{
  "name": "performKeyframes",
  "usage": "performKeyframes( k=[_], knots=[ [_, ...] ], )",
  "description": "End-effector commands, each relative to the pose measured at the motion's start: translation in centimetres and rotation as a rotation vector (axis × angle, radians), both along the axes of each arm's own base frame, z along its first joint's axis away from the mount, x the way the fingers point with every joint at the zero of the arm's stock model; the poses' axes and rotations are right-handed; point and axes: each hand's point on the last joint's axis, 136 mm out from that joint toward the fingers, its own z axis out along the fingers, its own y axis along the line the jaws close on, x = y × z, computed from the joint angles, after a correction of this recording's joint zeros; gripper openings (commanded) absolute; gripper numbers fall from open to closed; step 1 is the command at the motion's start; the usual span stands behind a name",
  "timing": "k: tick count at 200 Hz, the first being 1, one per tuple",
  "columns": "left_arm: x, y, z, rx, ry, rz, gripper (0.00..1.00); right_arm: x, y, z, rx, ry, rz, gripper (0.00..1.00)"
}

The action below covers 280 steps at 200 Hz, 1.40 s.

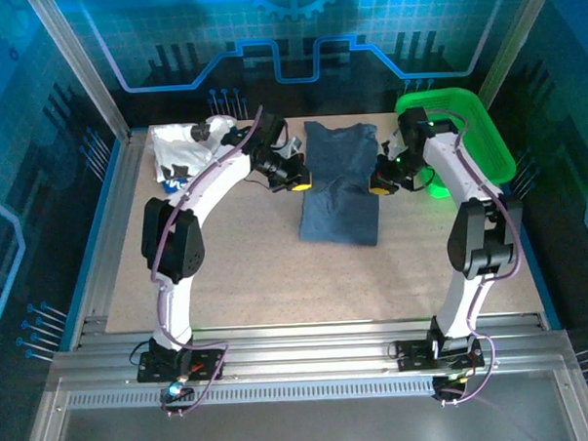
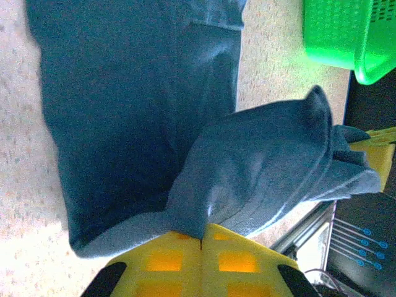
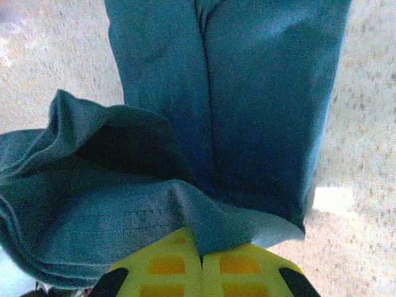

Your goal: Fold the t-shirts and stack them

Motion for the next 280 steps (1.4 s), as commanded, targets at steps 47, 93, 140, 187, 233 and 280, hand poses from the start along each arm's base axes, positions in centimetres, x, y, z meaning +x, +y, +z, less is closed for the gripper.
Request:
performKeyframes(
  k=[47,93,140,187,233,280],
  knots=[
    [7.4,1.0,-5.1,-0.013,0.035,0.033,0.01,6.5,-1.1,-5.6,0.002,0.093,-0.010,0.01],
    [11.8,0.5,-6.9,-0.105,0.016,0.098,0.57,11.2,-1.6,-9.5,0.030,0.109,-0.093,0.42],
    [12.9,3.8,2.9,-0.171,-0.136,0.175,0.88,11.9,-2.8,-0.5,0.007,-0.127,-0.130,0.66],
    [3.3,6.0,2.9,-0.131,-0.057,0.127,0.88,1.6,-2.6,0.5,-0.006,-0.084,-0.112,0.70],
    [-5.6,4.8,-4.5,-0.146,0.142,0.080,0.84,-6.0,-0.5,-4.2,0.082,-0.029,-0.136,0.73],
    [-6.5,1.2,-8.6,-0.194,0.233,0.095,0.73,-6.5,1.4,-8.6,0.131,0.021,-0.158,0.71]
  ],
)
